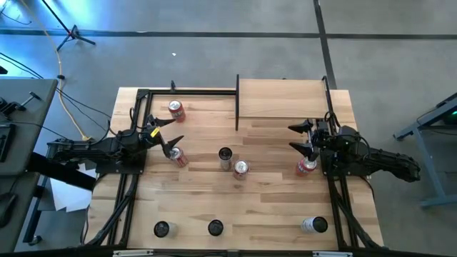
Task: Place canned beverage on shelf
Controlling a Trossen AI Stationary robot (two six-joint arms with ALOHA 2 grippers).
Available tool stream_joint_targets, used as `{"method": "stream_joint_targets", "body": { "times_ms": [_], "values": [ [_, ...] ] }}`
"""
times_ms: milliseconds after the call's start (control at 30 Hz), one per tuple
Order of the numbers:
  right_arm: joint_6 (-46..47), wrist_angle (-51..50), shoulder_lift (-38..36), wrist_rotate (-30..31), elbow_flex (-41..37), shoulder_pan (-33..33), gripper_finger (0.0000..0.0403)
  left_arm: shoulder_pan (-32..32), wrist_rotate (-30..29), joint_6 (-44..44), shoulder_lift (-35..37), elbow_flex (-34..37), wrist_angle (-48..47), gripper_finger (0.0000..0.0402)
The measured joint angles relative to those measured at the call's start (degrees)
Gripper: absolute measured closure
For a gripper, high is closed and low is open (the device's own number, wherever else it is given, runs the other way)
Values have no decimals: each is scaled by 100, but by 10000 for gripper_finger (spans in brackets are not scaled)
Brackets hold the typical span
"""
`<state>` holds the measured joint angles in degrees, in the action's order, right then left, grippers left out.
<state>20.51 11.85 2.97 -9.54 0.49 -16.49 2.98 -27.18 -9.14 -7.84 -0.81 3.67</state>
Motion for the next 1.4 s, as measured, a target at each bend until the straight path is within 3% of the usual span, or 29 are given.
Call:
{"method": "stream_joint_targets", "body": {
  "times_ms": [333,833,1233,1400],
  "values": [
    [2,1,-1,0,0,0,4,0,0,21,-2,-1,6,51],
    [1,0,0,0,0,-1,4,-4,-127,733,-1,0,13,51],
    [0,-1,1,0,0,0,4,-4,361,1938,2,-1,165,51],
    [1,0,0,-1,0,0,4,-3,372,1806,0,-344,-222,51]
  ]
}}
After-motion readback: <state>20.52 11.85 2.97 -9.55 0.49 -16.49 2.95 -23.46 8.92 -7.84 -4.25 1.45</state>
